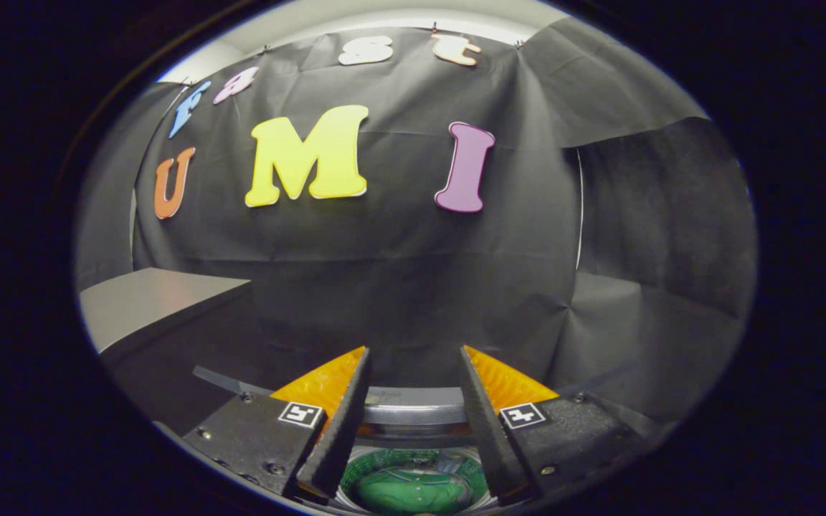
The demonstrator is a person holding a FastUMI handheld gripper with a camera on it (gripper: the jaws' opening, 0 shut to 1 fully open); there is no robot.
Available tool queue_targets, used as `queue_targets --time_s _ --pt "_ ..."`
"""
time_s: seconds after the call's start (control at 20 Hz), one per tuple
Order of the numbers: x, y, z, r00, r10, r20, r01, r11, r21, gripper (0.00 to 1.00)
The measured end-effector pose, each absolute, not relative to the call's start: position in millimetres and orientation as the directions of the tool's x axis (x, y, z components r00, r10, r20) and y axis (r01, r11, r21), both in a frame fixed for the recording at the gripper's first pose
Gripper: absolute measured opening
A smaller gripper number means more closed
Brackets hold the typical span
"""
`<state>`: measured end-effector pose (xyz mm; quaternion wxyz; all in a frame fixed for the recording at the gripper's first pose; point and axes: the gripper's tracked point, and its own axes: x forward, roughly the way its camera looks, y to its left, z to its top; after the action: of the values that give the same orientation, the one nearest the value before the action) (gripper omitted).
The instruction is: Put the clothes into the washing machine and then close the washing machine lid.
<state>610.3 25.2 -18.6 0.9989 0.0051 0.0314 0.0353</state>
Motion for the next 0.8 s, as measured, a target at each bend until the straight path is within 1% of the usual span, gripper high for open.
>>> queue_targets --time_s 0.55,0.8 --pt "581 24 -39 0.99 0.091 -0.107 -0.093 0.996 -0.014 0.77" --pt "525 16 -68 0.984 0.079 -0.158 -0.083 0.996 -0.019 0.77"
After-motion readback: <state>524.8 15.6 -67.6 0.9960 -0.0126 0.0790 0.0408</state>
